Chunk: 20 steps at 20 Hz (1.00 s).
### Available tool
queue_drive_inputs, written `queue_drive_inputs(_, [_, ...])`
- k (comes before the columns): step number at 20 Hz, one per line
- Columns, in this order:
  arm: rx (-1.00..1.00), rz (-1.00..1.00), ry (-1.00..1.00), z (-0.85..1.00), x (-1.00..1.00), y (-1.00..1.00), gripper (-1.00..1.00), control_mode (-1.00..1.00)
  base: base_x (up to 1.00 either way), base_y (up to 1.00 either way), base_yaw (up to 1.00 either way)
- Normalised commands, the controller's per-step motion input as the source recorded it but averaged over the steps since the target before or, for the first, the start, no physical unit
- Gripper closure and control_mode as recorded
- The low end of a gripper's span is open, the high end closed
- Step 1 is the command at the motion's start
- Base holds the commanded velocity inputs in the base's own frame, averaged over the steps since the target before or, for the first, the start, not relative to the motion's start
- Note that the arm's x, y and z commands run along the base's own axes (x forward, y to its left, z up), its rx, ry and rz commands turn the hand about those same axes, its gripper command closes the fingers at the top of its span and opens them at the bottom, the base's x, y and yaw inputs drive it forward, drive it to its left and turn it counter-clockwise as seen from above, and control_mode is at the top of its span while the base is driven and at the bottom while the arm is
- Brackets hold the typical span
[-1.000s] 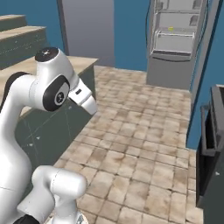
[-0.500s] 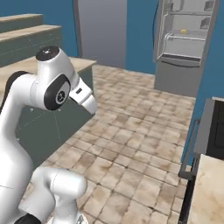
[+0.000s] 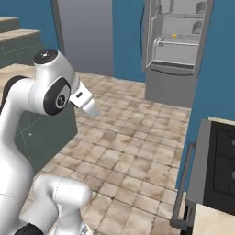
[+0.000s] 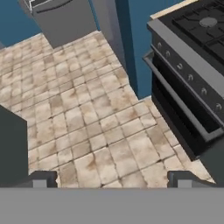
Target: Take the cheese, chicken drumstick, and mushroom from the fridge and place them on the plate on the dining counter to create an appetizer plate.
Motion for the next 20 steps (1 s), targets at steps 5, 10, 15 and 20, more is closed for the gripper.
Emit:
queue_drive_inputs(5, [0.00, 0.00, 0.00, 0.00, 0.00, 0.00, -1.00, 1.00, 1.00, 0.01, -0.32])
queue_drive_inputs(10, [0.00, 0.00, 0.00, 0.00, 0.00, 0.00, -1.00, 1.00, 1.00, 0.20, -0.13])
queue_drive_inputs(15, [0.00, 0.00, 0.00, 0.00, 0.00, 0.00, -1.00, 1.00, 1.00, 0.12, 0.00])
queue_drive_inputs(20, [0.00, 0.00, 0.00, 0.00, 0.00, 0.00, -1.00, 1.00, 1.00, 0.01, 0.00])
